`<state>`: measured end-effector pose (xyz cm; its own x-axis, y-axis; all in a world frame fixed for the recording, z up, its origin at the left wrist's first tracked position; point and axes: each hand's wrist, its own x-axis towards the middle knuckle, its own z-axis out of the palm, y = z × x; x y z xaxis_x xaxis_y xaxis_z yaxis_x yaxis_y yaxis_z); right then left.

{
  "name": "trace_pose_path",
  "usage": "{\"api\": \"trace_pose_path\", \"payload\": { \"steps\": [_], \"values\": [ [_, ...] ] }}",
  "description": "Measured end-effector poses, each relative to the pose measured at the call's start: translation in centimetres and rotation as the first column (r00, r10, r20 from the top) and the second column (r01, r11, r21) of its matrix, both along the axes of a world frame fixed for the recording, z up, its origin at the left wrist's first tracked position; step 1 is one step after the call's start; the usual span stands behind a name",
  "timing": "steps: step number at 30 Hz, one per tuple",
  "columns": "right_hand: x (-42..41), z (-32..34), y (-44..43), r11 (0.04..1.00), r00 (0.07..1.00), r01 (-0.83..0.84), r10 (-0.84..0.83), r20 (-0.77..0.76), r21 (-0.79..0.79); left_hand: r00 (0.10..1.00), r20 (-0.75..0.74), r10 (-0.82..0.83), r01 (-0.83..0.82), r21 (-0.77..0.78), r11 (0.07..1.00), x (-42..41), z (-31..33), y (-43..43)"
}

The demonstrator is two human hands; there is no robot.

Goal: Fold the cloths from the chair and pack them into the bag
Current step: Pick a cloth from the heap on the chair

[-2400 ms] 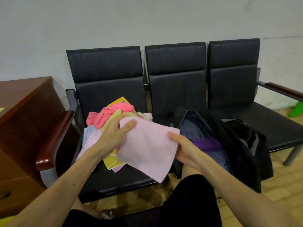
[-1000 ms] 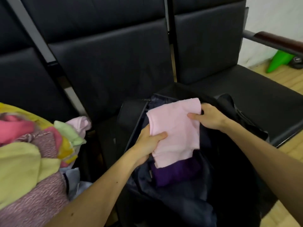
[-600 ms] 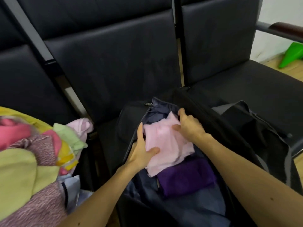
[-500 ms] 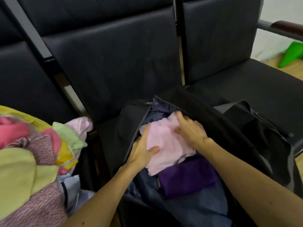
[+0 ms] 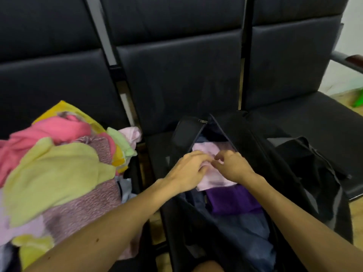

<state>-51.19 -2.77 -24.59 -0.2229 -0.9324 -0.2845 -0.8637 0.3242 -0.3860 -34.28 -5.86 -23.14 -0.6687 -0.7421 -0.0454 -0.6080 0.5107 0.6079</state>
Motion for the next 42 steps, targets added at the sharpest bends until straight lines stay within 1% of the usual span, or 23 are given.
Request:
{"api": "trace_pose_path", "payload": {
  "steps": [2,4,6,8,12,14,16,17,19,20,22,25,27,29,31,34,36,39,42],
  "values": [
    [2.9,2.2,1.6,0.990,0.991,0.056,-0.040,0.125,-0.131,0.988,-0.148,0.047,-0.057,-0.065,0.996,3.7,2.2,1.9],
    [7.0,3.7,3.1,0.976,0.976,0.046,0.002,0.219,-0.213,0.966,-0.206,0.154,-0.176,-0.090,0.980,8.9,3.2,3.5],
    [11.4,4.2,4.1,0.972,0.955,-0.015,0.083,0.283,-0.235,0.943,-0.209,0.260,-0.284,-0.092,0.954,14.6,3.5,4.7],
    [15.7,4.2,4.7,0.973,0.929,-0.064,0.139,0.343,-0.222,0.918,-0.183,0.353,-0.372,-0.078,0.925,19.9,3.4,5.5],
    [23.5,3.7,4.0,0.970,0.880,-0.112,0.197,0.433,-0.214,0.839,-0.158,0.521,-0.541,-0.135,0.830,28.7,3.9,6.5],
    [26.6,3.8,3.0,0.969,0.854,-0.130,0.217,0.472,-0.209,0.803,-0.137,0.580,-0.596,-0.177,0.783,31.5,4.3,6.0],
    [29.3,3.8,1.9,0.972,0.855,-0.122,0.206,0.475,-0.203,0.780,-0.092,0.619,-0.621,-0.237,0.747,33.7,4.2,4.9],
    [30.3,3.9,1.5,0.972,0.862,-0.114,0.199,0.466,-0.205,0.767,-0.093,0.635,-0.634,-0.261,0.728,34.3,4.2,4.4],
    [32.5,4.2,0.4,0.960,0.884,-0.115,0.217,0.415,-0.257,0.737,-0.157,0.657,-0.673,-0.267,0.690,35.6,4.1,3.0],
    [33.1,4.5,-0.1,0.947,0.894,-0.128,0.239,0.379,-0.296,0.721,-0.189,0.667,-0.692,-0.259,0.674,35.8,4.1,2.4],
    [34.5,5.3,-1.3,0.921,0.908,-0.176,0.288,0.303,-0.347,0.720,-0.189,0.668,-0.693,-0.236,0.681,36.0,4.3,1.2],
    [35.8,6.1,-2.9,0.929,0.922,-0.207,0.290,0.256,-0.307,0.780,-0.081,0.620,-0.621,-0.218,0.753,35.9,4.0,0.1],
    [36.4,6.3,-3.5,0.944,0.932,-0.198,0.265,0.247,-0.265,0.793,-0.041,0.608,-0.602,-0.208,0.771,35.8,3.6,0.0],
    [36.6,6.3,-3.6,0.948,0.937,-0.184,0.249,0.243,-0.261,0.778,-0.105,0.620,-0.626,-0.215,0.750,36.0,3.7,0.0],
    [36.5,6.7,-3.5,0.945,0.933,-0.161,0.239,0.268,-0.283,0.760,-0.238,0.605,-0.648,-0.214,0.731,36.3,4.4,0.0],
    [36.2,8.5,-2.7,0.942,0.909,-0.128,0.237,0.343,-0.312,0.676,-0.438,0.592,-0.688,-0.088,0.721,36.1,8.2,0.4],
    [35.9,10.1,-2.1,0.926,0.883,-0.141,0.277,0.380,-0.349,0.647,-0.501,0.575,-0.684,-0.049,0.727,35.9,12.0,0.6],
    [35.4,13.1,-0.6,0.891,0.859,-0.149,0.331,0.390,-0.428,0.667,-0.540,0.514,-0.661,-0.110,0.742,35.9,18.4,1.7],
    [35.2,16.2,1.1,0.849,0.842,-0.131,0.368,0.395,-0.511,0.674,-0.595,0.437,-0.650,-0.197,0.734,36.2,24.4,3.2]
  ]
}}
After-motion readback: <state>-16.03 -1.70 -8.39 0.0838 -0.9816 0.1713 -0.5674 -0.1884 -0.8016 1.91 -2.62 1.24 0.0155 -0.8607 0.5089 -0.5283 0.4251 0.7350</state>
